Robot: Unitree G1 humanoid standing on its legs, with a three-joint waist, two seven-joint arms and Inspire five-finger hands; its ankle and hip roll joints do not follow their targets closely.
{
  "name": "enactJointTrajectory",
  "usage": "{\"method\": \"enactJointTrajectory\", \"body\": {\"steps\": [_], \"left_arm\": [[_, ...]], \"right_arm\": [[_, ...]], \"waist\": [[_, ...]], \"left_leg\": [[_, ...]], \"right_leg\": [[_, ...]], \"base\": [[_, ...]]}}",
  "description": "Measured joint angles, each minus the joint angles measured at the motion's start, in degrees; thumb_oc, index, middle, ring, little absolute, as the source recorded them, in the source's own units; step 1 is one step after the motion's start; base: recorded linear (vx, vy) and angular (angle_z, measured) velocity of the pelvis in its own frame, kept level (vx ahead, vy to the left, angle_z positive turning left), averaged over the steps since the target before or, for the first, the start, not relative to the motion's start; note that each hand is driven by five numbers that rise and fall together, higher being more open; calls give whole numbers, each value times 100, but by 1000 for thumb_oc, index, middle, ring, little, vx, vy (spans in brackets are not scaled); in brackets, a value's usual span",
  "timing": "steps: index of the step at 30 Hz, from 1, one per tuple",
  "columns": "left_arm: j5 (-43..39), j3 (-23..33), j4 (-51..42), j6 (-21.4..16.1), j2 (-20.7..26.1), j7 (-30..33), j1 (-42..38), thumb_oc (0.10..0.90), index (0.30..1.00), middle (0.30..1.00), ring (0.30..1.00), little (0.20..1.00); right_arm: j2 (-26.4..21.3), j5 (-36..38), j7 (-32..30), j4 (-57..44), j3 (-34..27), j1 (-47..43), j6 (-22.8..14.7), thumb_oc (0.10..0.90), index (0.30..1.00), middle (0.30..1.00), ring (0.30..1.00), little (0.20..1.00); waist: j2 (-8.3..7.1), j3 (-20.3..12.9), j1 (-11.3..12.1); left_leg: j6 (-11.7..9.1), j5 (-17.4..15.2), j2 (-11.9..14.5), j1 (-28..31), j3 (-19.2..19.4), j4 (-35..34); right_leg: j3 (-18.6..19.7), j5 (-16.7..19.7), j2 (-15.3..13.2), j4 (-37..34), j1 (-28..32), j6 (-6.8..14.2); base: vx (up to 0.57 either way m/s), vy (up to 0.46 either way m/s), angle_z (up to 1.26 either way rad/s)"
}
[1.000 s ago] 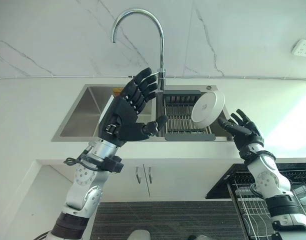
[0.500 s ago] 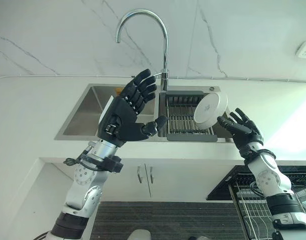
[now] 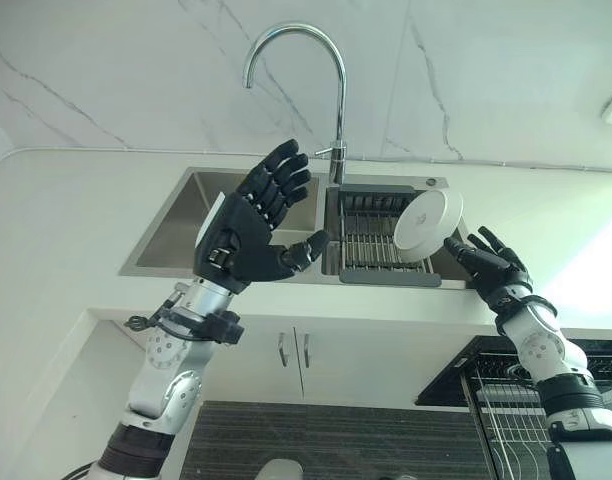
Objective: Place the dishes in the dishwasher.
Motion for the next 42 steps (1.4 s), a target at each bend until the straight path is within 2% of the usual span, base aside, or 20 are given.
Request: {"method": "enactJointTrajectory", "body": {"steps": [13, 27, 42], "left_arm": [[-3, 0, 2, 32, 11, 121, -1, 800, 900, 900, 900, 900], [-9, -3, 54, 41, 13, 202, -13, 800, 900, 900, 900, 900], [-12, -3, 54, 81, 12, 200, -13, 800, 900, 900, 900, 900]], "right_arm": [[-164, -3, 107, 98, 53, -48, 132, 800, 900, 900, 900, 900], [-230, -8, 197, 707, 110, -421, 236, 800, 900, 900, 900, 900], [-263, -12, 195, 724, 150, -450, 288, 800, 900, 900, 900, 900]], "waist": [[76, -62, 68], [74, -105, 151], [75, -105, 154]], "left_leg": [[-5, 5, -5, -1, -9, -8], [-33, 43, -18, -11, -136, -27], [-31, 51, -47, -8, -201, -38]], "right_leg": [[-12, 0, -1, -1, 2, 1], [-145, -27, -10, 6, 59, -3], [-207, -55, -12, 11, 95, 9]], "base": [[0, 0, 0], [5, 2, 4], [7, 2, 2]]}}
